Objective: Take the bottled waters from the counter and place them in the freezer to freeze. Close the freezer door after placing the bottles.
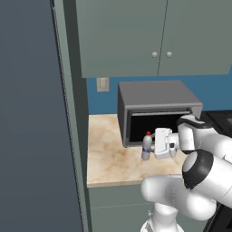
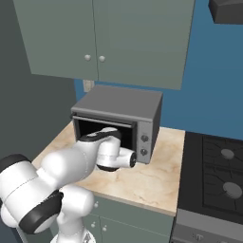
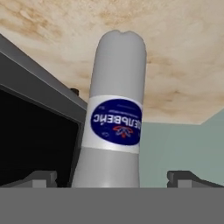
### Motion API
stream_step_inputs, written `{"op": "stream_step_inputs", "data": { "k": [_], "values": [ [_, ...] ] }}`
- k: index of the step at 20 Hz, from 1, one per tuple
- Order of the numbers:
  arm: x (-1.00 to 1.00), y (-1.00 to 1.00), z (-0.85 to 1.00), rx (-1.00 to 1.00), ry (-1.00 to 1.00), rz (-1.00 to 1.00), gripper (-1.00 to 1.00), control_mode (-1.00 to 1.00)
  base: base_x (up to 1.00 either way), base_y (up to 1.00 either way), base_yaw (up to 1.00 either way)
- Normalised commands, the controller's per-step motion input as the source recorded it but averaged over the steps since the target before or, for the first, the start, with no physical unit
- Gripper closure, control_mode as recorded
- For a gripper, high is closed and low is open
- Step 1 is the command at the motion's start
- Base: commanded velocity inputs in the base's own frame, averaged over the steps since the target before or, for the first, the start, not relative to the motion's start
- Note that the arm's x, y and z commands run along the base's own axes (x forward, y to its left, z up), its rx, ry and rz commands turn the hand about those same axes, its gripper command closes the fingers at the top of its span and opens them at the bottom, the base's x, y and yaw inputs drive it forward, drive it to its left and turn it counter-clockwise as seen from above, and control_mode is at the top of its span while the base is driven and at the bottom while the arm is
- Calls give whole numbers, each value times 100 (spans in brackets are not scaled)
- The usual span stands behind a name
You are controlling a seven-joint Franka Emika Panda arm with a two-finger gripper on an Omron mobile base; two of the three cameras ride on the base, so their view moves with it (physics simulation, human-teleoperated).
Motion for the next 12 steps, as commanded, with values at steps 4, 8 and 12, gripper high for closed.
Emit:
{"op": "stream_step_inputs", "data": {
  "k": [4,8,12],
  "values": [
    [26,11,-1,0,0,-1,-100,-100,0,0,0],
    [19,0,0,0,0,-4,100,-100,0,0,0],
    [7,0,0,0,0,-2,100,-100,0,0,0]
  ]
}}
